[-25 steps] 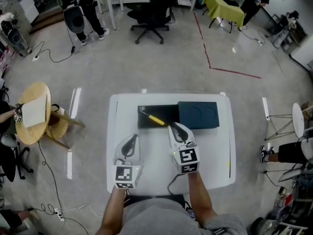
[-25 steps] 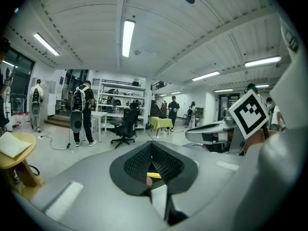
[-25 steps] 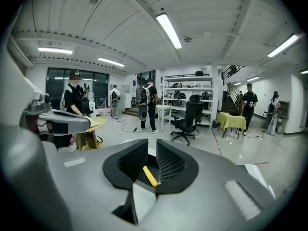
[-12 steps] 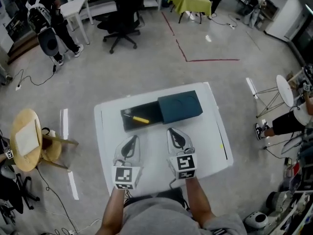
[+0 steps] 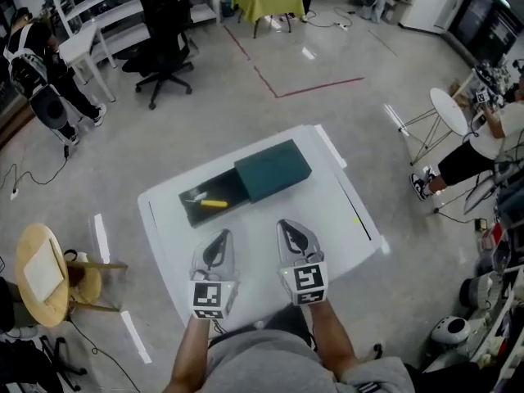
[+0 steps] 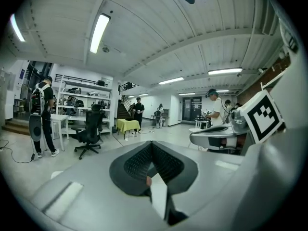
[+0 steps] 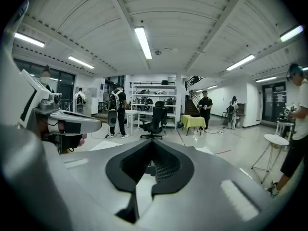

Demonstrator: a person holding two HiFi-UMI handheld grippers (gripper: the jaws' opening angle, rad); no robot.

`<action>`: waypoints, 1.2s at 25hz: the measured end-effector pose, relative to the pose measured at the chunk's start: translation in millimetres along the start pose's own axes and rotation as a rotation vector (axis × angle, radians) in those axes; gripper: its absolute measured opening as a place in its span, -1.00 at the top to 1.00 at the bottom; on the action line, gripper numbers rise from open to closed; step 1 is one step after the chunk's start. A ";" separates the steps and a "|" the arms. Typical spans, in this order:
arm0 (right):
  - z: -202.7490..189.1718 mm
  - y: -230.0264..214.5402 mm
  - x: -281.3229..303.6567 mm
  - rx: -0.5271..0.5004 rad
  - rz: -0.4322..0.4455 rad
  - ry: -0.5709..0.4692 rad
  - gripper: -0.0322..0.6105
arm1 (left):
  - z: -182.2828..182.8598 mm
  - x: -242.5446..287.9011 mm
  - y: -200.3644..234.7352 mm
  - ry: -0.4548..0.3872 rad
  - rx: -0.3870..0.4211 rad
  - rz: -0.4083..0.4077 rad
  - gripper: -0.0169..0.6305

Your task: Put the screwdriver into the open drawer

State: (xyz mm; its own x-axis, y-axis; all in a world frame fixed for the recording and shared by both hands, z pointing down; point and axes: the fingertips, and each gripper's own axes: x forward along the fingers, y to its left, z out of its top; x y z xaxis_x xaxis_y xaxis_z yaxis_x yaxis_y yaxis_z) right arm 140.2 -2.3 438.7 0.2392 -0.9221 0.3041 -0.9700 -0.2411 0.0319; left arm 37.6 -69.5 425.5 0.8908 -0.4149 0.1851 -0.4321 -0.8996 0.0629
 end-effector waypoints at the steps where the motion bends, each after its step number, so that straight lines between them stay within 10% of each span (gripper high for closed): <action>1: -0.7 0.1 -5.0 0.001 -0.010 0.001 0.89 | 0.3 -0.4 -3.3 -0.001 0.003 -0.013 0.91; 30: -23.6 -24.2 -76.6 0.059 -0.198 -0.005 0.89 | -8.5 1.6 -63.1 0.038 0.039 -0.203 0.91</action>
State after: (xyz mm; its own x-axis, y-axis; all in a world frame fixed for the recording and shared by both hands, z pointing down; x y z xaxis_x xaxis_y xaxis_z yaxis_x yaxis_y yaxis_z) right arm 144.3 81.2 437.1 0.4254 -0.8563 0.2929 -0.8997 -0.4351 0.0347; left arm 65.2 -12.3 430.2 0.9530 -0.2195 0.2089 -0.2375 -0.9692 0.0652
